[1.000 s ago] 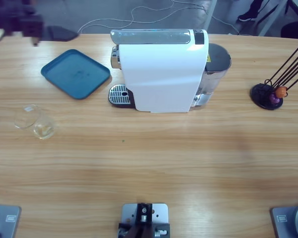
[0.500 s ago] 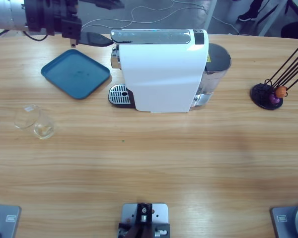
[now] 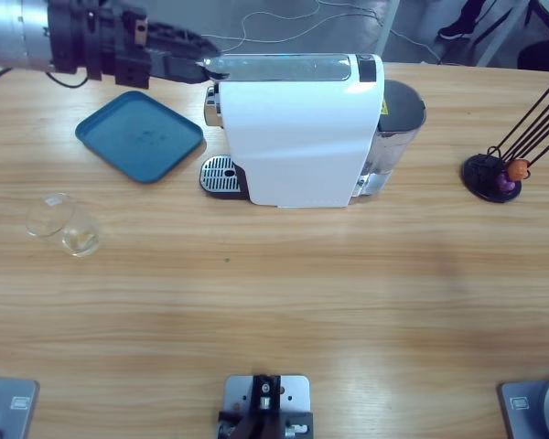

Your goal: Pour coffee

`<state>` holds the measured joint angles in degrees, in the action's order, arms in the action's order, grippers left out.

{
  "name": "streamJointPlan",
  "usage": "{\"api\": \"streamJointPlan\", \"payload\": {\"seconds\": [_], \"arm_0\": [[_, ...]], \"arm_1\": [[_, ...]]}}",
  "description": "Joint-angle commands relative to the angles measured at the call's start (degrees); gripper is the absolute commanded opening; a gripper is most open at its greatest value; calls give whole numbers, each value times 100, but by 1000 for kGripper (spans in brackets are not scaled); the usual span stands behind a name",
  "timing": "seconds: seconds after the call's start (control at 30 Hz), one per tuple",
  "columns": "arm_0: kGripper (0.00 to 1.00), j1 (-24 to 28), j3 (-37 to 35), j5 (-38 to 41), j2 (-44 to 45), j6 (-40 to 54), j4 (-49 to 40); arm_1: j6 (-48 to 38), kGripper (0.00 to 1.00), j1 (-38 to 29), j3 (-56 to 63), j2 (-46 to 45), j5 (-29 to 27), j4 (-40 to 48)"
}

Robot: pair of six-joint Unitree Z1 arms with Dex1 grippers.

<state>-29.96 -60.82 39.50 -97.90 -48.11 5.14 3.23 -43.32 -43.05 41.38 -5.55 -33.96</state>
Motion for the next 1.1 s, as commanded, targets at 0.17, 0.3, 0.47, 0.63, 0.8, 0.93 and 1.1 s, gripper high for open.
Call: {"api": "streamJointPlan", "payload": {"seconds": [0.17,0.3,0.47,0.63,0.8,0.93,1.1], "arm_0": [[0,-38,169,-194,128,-130,124],[0,-110,-114,-217,293,-325,304],[0,-414,-960,-414,479,-332,10],[0,-458,-1461,-505,632,-278,-477],[361,-926,-1677,-1159,840,1092,-1115],[918,-2026,-1413,-3611,1318,4150,-2163],[1000,-2778,-151,-5547,1845,5467,-2588]], "arm_1": [[90,1000,25,101,134,6,13],[76,1000,25,95,155,-8,13],[-33,1000,25,-130,930,-189,-103],[166,1000,25,-645,1187,-191,-494],[-675,1000,1259,-2473,2698,428,-2728],[-664,1000,1554,-2735,3581,1446,-3020],[-866,1000,1625,-2972,3609,99,-3199]]}}
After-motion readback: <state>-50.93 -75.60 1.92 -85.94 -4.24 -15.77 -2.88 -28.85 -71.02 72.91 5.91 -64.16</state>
